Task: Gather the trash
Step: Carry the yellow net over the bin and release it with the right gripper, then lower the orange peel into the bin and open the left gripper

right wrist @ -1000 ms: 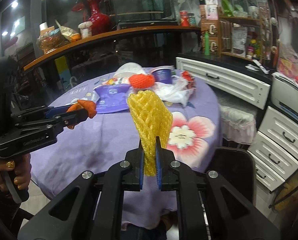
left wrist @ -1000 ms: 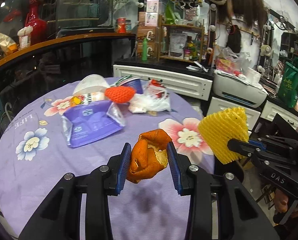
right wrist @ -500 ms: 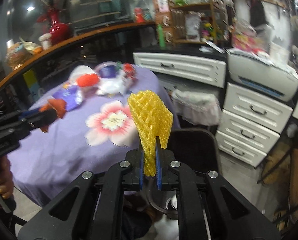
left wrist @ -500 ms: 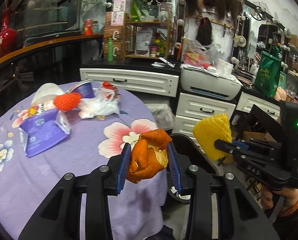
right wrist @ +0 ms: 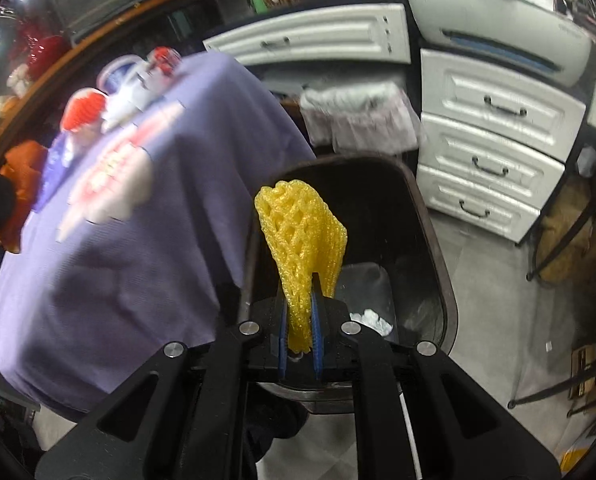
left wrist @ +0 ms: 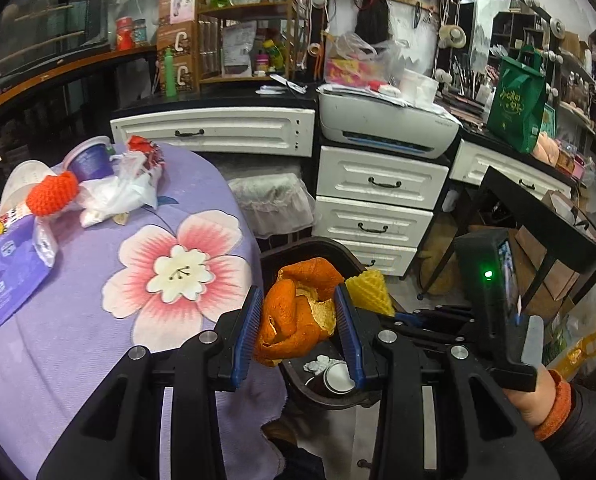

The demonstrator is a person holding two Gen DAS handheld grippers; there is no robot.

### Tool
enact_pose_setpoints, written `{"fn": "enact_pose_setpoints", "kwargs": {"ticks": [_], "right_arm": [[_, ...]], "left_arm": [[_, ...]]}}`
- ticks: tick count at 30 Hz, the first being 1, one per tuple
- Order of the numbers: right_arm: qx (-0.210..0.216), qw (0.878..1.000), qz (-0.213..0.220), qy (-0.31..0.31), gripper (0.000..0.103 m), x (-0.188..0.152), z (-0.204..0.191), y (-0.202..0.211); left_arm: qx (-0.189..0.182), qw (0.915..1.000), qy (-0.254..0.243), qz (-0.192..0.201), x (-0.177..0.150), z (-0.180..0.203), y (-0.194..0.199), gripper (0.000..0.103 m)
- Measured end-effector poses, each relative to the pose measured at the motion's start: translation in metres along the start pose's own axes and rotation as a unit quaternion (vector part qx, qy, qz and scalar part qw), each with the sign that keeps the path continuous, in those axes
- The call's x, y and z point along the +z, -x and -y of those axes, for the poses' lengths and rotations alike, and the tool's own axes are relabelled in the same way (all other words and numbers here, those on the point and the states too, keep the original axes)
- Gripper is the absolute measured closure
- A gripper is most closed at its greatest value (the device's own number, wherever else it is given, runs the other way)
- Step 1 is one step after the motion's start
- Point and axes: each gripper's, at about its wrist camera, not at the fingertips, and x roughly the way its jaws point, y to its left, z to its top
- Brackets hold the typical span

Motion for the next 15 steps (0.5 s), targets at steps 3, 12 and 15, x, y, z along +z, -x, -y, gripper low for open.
{"fn": "enact_pose_setpoints", "kwargs": {"ticks": [3, 12, 15], "right_arm": [[-0.01, 1.0, -0.008, -0.017, 0.092, -0.002, 0.007, -0.01], [-0.029, 0.998, 0.006, -0.057, 0.053, -0.002, 0.024, -0.003], [-0.052, 0.997, 0.02, -0.058, 0.053, -0.001, 0.028, 0.006]], "left_arm": [[-0.005, 0.9999, -0.004, -0.01, 0.0, 0.008, -0.012, 0.066], [-0.006, 0.999, -0.025, -0.037, -0.004, 0.03, -0.046, 0.066], [-0.011, 0.9984, -0.021, -0.052, -0.008, 0.032, -0.059, 0.066]]}}
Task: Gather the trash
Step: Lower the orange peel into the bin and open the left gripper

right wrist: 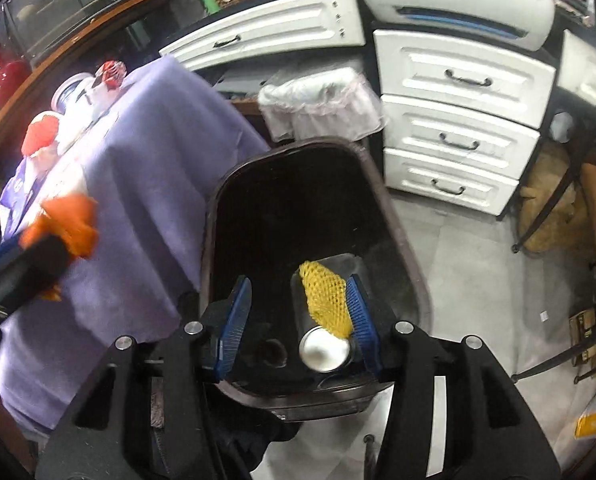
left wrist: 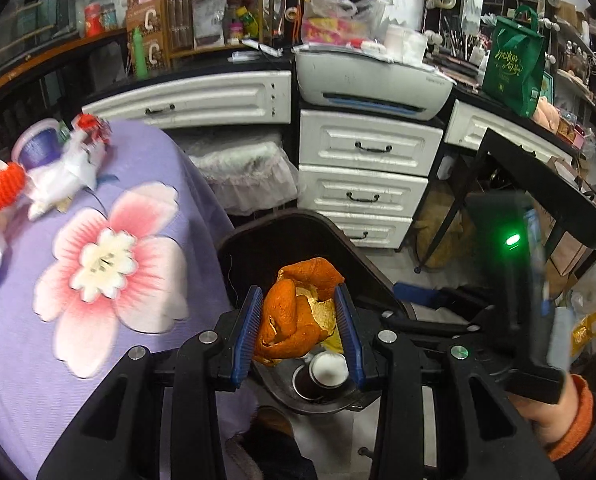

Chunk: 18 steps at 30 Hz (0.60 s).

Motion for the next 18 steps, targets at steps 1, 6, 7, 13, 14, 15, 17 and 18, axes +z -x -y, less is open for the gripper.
{"fn": "enact_pose_setpoints", "kwargs": {"ticks": [1, 6, 7, 13, 14, 15, 17, 18], "right_arm": [[-0.015, 1.0, 0.007, -0.003, 0.053, 0.001, 0.003, 0.004], [-0.073, 0.996, 0.056, -0.011, 0.049, 0.008, 0.015, 0.026], [-0.082, 0.994, 0.064, -0.017, 0.049, 0.009, 0.019, 0.031], [-0.1, 0.989, 0.094, -0.048, 0.049, 0.013, 0.035, 0.048], [-0.1, 0.989, 0.096, -0.051, 0.049, 0.013, 0.036, 0.049], [-0.1, 0.989, 0.097, -0.054, 0.049, 0.013, 0.038, 0.05], [-0.1, 0.988, 0.1, -0.057, 0.049, 0.013, 0.038, 0.051], [-0.1, 0.988, 0.1, -0.059, 0.049, 0.012, 0.039, 0.051]], "left_arm": [[0.0, 1.0, 0.001, -0.005, -0.001, 0.0, -0.005, 0.066], [0.006, 0.9997, -0.004, -0.025, -0.007, 0.005, -0.025, 0.066], [0.006, 0.9995, -0.004, -0.03, -0.008, 0.006, -0.03, 0.066], [0.012, 0.9981, -0.013, -0.059, -0.016, 0.01, -0.06, 0.066], [0.013, 0.9977, -0.015, -0.064, -0.018, 0.01, -0.065, 0.066], [0.015, 0.9972, -0.017, -0.071, -0.02, 0.012, -0.072, 0.066], [0.015, 0.9964, -0.016, -0.082, -0.024, 0.012, -0.084, 0.066], [0.014, 0.9961, -0.015, -0.086, -0.024, 0.012, -0.089, 0.066]]}}
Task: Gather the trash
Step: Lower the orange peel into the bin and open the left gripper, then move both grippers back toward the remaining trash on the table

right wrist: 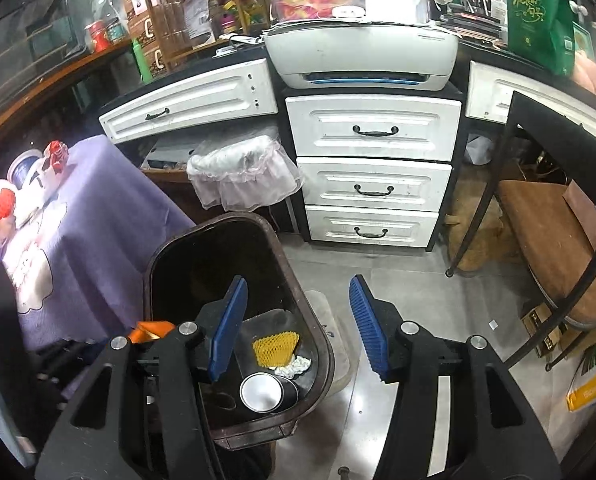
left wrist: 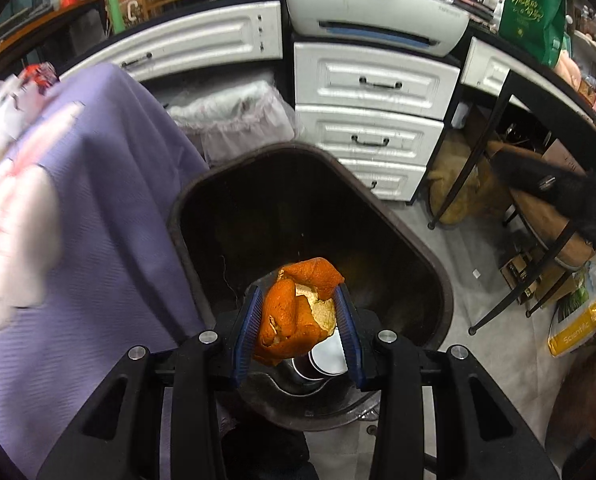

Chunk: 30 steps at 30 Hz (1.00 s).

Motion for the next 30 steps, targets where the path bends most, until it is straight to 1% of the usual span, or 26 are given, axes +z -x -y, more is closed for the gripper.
{"fn": "enact_pose_setpoints", "kwargs": {"ticks": [4, 9, 14, 15, 17, 20, 23, 25, 30], "right_arm": [[0.003, 1.0, 0.001, -0.008, 0.049, 0.0, 0.003, 0.0], [0.003, 1.0, -0.001, -0.009, 0.049, -0.001, 0.003, 0.0], [0.005, 1.0, -0.005, -0.01, 0.049, -0.002, 0.001, -0.002], [0.005, 1.0, -0.005, -0.011, 0.049, -0.002, 0.001, -0.002], [0.006, 1.0, -0.004, -0.01, 0.049, -0.002, 0.001, -0.002], [0.006, 1.0, -0.005, -0.012, 0.049, -0.003, 0.0, -0.002], [0.007, 1.0, -0.004, -0.013, 0.049, -0.001, 0.002, -0.002], [0.006, 1.0, -0.002, -0.014, 0.049, -0.001, 0.003, -0.002], [0.005, 1.0, 0.002, -0.02, 0.049, 0.0, 0.006, 0.0]], "left_arm": [[-0.001, 0.9998, -0.004, -0.017, 0.001, 0.005, -0.019, 0.066], [-0.005, 0.9996, -0.006, -0.028, 0.003, 0.008, -0.033, 0.065], [-0.007, 0.9993, -0.008, -0.036, 0.003, 0.008, -0.043, 0.062], [-0.005, 0.9993, -0.008, -0.037, 0.004, 0.008, -0.044, 0.06], [0.0, 0.9993, -0.006, -0.037, 0.004, 0.008, -0.045, 0.045], [-0.006, 0.9995, -0.004, -0.03, 0.005, 0.008, -0.043, 0.036], [-0.004, 0.9996, -0.014, -0.022, 0.004, 0.011, -0.036, 0.031], [-0.002, 0.9996, -0.022, -0.015, 0.003, 0.013, -0.028, 0.03], [-0.014, 0.9996, -0.023, 0.011, -0.003, 0.015, -0.002, 0.024]]}}
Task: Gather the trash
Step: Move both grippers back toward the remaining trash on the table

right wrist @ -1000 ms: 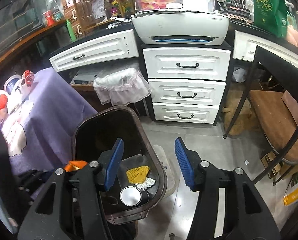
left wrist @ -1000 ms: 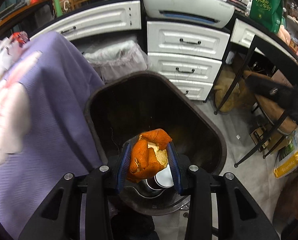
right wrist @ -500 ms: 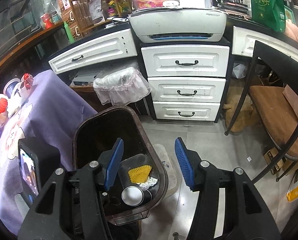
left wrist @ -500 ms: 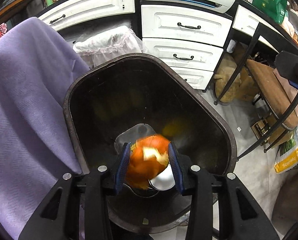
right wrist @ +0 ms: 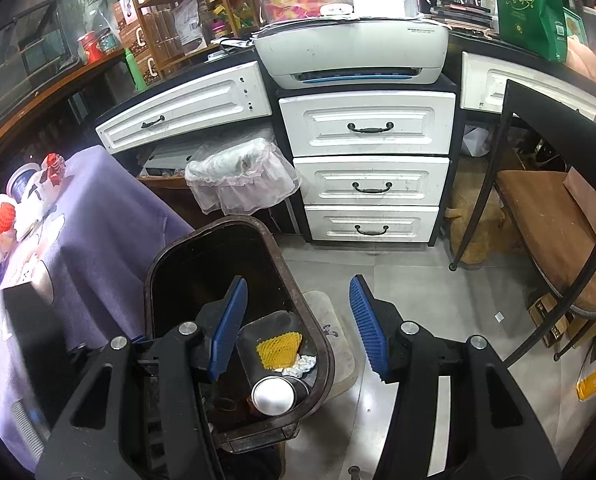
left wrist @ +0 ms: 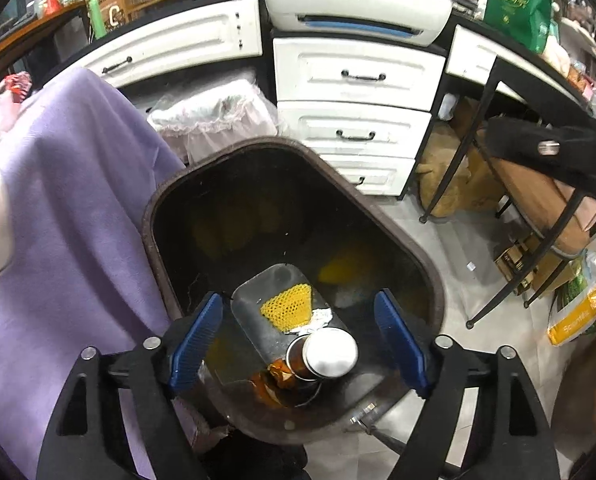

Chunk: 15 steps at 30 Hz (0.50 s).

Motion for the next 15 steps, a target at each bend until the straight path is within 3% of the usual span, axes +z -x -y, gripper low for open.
{"fn": "enact_pose_setpoints", "kwargs": {"ticks": [2, 5, 9, 15], "right_arm": [[0.002, 1.0, 0.001, -0.002, 0.048, 0.001, 0.001, 0.001], [0.007, 1.0, 0.008, -0.008, 0.038, 0.003, 0.004, 0.005], [0.021, 1.0, 0.016, -0.006, 0.037, 0.007, 0.003, 0.012], [0.065, 0.998, -0.002, 0.007, 0.033, 0.012, -0.011, 0.016]], "left_arm": [[-0.006, 0.9999, 0.003, 0.01, -0.002, 0.0, 0.014, 0.022], [-0.015, 0.9994, -0.001, 0.03, -0.004, 0.002, 0.04, 0.019], [-0.022, 0.9977, -0.009, 0.064, -0.006, 0.001, 0.078, 0.013], [-0.003, 0.9948, -0.009, 0.101, -0.012, -0.02, 0.129, 0.006]]}}
